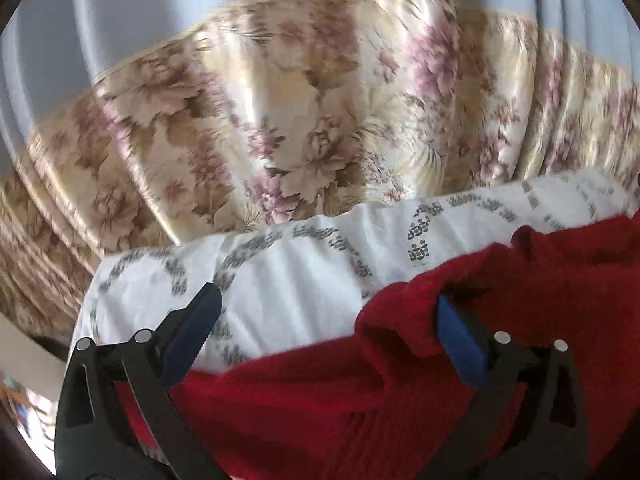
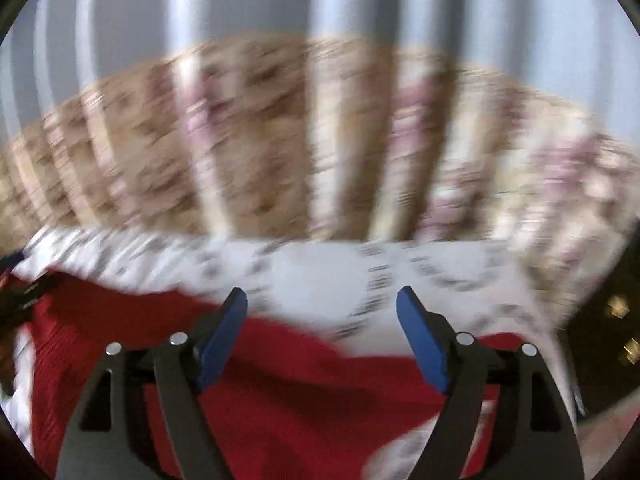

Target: Fold small clothes

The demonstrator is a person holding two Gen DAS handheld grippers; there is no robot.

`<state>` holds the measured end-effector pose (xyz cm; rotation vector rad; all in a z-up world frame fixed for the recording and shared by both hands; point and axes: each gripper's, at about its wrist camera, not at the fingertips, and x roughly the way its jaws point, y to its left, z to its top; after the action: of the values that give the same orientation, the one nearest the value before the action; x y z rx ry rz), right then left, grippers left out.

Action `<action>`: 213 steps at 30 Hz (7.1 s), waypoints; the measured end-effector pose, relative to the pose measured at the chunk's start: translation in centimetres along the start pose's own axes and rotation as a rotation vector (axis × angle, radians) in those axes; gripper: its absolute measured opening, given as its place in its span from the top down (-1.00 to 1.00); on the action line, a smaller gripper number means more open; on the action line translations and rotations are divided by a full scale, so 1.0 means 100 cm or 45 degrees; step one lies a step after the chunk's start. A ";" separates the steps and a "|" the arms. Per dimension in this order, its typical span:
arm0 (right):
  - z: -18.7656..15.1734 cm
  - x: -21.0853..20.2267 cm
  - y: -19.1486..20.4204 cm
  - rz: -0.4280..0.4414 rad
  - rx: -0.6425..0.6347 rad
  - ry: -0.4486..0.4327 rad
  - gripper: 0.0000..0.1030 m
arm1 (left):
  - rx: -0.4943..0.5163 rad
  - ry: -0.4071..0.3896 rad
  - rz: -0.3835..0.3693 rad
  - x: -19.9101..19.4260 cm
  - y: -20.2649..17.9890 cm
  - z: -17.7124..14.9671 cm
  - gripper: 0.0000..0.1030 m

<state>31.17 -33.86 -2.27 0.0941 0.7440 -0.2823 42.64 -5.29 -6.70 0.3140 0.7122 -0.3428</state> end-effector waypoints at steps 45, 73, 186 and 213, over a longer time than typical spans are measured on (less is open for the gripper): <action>0.033 0.044 0.014 -0.203 -0.077 -0.098 -0.25 | 0.003 0.176 -0.070 0.017 0.002 0.048 -0.94; 0.032 0.131 0.010 -0.147 -0.147 0.094 0.96 | -0.080 0.095 -0.123 0.055 -0.013 0.031 -0.94; -0.069 0.071 0.003 -0.262 -0.037 0.228 0.90 | -0.210 0.268 0.025 0.025 0.041 -0.066 -0.94; -0.162 -0.017 -0.179 -0.089 0.106 0.238 0.05 | -0.077 0.051 -0.014 -0.109 -0.067 -0.071 -0.94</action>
<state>14.23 -47.61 -12.74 0.1749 0.9227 -0.3748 28.08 -6.40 -5.47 0.2604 0.7622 -0.3254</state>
